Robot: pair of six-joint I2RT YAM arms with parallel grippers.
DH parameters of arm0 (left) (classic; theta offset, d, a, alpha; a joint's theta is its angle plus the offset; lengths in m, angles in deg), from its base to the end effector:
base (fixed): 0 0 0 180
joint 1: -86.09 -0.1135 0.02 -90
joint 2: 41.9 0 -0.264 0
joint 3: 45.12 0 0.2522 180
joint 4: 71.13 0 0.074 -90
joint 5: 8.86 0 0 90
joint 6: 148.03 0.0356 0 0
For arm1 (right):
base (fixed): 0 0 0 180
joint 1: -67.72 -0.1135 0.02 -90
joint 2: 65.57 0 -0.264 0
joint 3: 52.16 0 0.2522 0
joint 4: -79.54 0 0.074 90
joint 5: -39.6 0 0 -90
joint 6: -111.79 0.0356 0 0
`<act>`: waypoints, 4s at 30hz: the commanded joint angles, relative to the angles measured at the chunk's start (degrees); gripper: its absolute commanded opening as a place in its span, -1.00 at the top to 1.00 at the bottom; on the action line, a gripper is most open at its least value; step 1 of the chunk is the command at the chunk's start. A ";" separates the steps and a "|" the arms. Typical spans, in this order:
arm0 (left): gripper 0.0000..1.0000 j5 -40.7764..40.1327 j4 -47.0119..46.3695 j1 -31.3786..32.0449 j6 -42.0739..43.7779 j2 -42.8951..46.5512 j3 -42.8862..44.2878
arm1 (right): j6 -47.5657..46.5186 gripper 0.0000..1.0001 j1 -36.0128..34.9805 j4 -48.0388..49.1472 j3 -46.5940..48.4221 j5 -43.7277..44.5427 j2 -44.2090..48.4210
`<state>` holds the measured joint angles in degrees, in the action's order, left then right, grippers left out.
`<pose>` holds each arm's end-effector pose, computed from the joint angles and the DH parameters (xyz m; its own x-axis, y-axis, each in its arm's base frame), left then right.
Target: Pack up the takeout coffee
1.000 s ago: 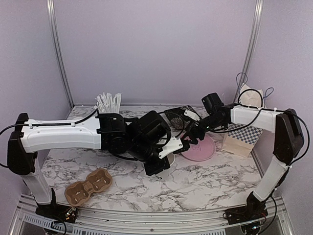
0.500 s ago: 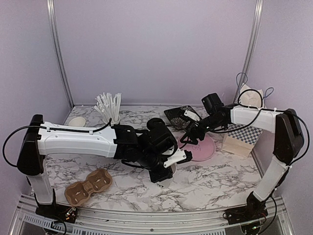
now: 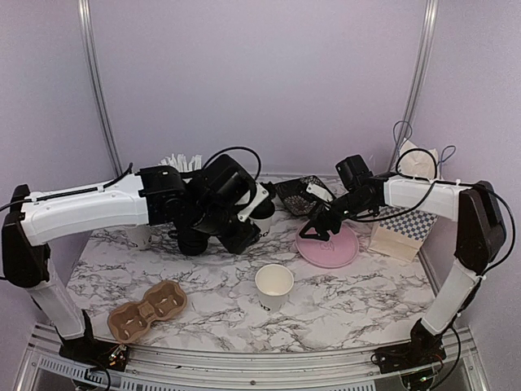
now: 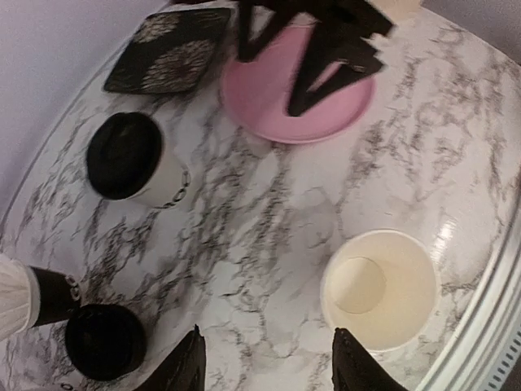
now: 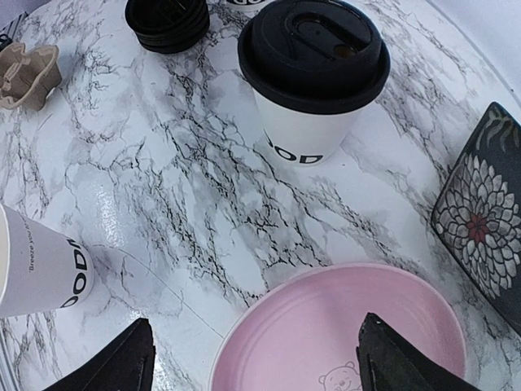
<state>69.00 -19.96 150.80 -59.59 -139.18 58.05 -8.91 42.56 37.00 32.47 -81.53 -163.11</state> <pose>0.1695 -0.3412 0.3239 -0.3258 0.6272 -0.7075 0.8122 0.5687 0.1302 0.3178 0.1696 0.2328 -0.3197 -0.6330 -0.7050 -0.9217 0.3802 0.0766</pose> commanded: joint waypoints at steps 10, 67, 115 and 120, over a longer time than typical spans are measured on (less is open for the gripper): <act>0.09 -21.59 4.87 -19.50 -24.53 0.76 -10.02 | -0.87 -0.66 0.03 -0.16 0.16 -0.90 0.07; 0.86 -15.08 -3.88 -22.73 -24.63 1.66 -11.26 | -1.07 -0.66 0.03 -1.63 0.81 -2.04 -0.68; 0.85 33.72 -55.43 -20.32 -45.12 5.87 -17.05 | 22.85 -0.90 -12.18 13.12 21.47 -18.98 3.56; 0.85 33.76 -55.43 -20.23 -45.02 5.78 -17.12 | 24.63 -0.70 -12.18 14.15 21.59 -19.04 2.75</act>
<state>102.09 -72.68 130.30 -104.79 -132.75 41.11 12.97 30.93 48.63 51.07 -99.61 -159.55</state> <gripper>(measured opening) 0.074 0.885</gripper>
